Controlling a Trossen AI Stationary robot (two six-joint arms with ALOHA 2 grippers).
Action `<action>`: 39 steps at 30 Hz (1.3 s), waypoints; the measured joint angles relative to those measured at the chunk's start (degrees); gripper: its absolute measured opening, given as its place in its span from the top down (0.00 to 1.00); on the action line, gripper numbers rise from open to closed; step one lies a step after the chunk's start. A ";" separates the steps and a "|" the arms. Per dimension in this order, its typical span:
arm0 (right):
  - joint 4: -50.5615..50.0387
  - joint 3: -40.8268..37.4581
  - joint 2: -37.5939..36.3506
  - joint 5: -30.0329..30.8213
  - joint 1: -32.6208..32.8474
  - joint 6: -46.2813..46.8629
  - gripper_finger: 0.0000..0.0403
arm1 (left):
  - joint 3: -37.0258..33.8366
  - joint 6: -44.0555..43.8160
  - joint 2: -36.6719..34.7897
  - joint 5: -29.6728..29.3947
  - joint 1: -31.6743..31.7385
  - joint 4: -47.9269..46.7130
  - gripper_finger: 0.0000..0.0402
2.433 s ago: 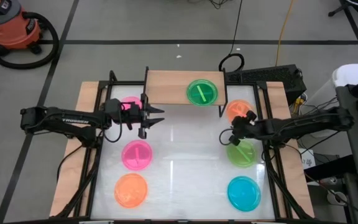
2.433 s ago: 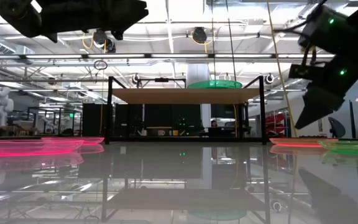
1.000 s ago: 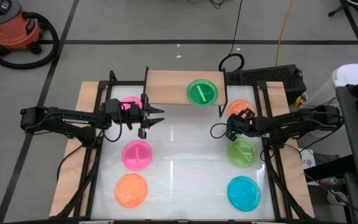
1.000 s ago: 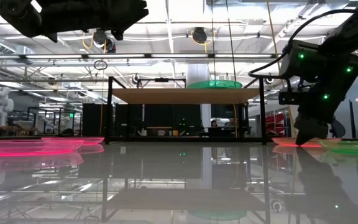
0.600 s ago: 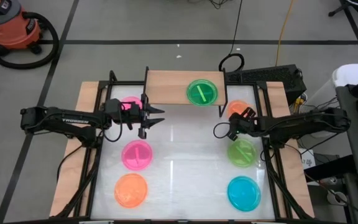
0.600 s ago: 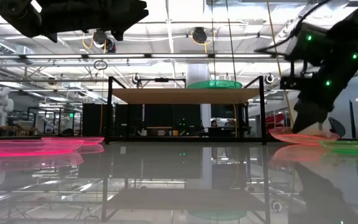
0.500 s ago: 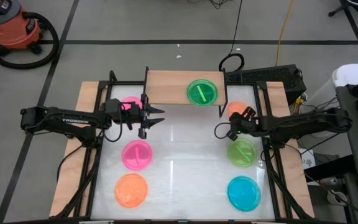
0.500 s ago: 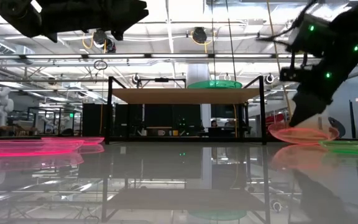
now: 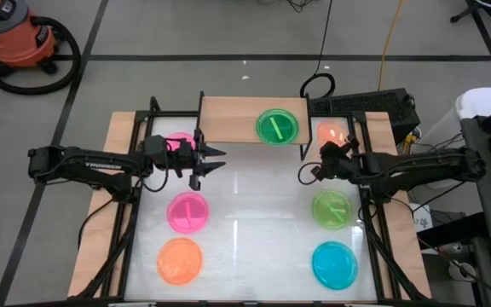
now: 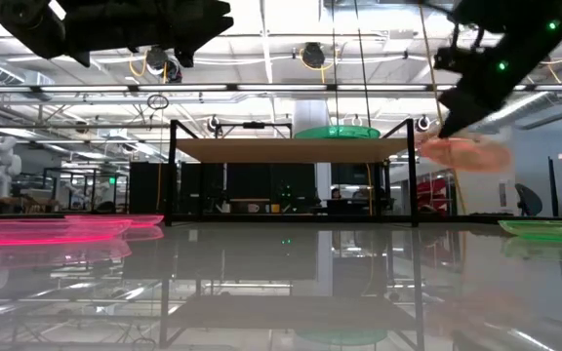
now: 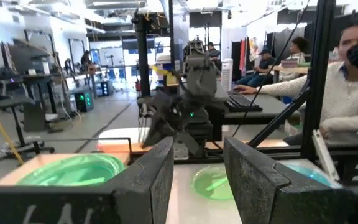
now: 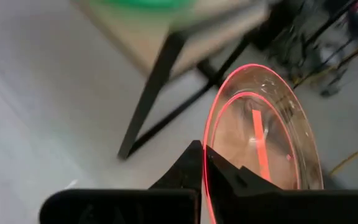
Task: Place and stack plates onto a shelf
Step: Stack the top orange plate on top of the green plate on the shelf
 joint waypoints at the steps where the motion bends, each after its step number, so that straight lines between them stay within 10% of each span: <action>1: 0.37 0.93 0.00 1.10 0.00 -1.65 1.00 | 0.00 -0.66 0.00 0.00 0.00 0.00 0.63; 9: 10.97 9.54 0.30 3.99 -0.02 -16.91 1.00 | 0.00 -4.00 0.00 -3.96 -0.04 0.00 0.63; 19: 44.64 9.99 9.43 -14.08 -1.08 -38.78 1.00 | 0.00 -4.00 0.00 -3.96 0.00 0.00 0.63; 39: 50.42 9.96 23.84 -24.86 -8.30 -37.94 1.00 | 0.00 -3.85 0.00 -3.98 -0.98 -0.09 0.63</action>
